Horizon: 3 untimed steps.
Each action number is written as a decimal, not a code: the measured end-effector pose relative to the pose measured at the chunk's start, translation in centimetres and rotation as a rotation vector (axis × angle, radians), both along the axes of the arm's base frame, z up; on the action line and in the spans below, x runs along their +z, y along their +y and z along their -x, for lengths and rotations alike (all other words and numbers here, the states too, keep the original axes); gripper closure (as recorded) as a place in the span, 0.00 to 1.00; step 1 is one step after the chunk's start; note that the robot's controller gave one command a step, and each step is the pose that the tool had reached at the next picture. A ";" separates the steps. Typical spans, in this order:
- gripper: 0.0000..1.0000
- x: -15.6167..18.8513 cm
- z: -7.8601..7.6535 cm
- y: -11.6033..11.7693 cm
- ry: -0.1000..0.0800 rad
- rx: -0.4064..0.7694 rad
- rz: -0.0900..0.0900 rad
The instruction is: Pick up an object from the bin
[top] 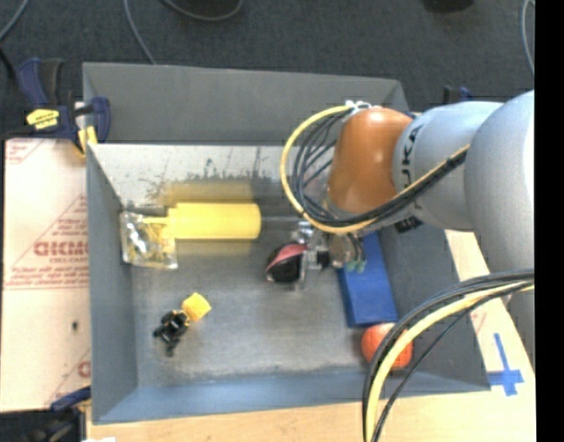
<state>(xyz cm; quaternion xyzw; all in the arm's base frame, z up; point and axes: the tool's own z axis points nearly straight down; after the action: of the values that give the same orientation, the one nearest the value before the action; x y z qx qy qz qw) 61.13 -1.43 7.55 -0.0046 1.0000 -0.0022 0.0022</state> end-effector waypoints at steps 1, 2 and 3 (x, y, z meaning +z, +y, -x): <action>1.00 0.0 0.0 0.0 0.000 0.001 0.000; 1.00 7.2 -1.7 -1.0 -0.003 -0.026 0.001; 1.00 7.2 -1.7 -1.0 -0.003 -0.025 0.001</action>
Offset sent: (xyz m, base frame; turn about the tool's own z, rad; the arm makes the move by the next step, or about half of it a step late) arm 0.0159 -0.0094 0.0719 0.0313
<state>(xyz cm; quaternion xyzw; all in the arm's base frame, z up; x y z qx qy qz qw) 62.79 -2.47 14.78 0.0079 1.0000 -0.0028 0.0036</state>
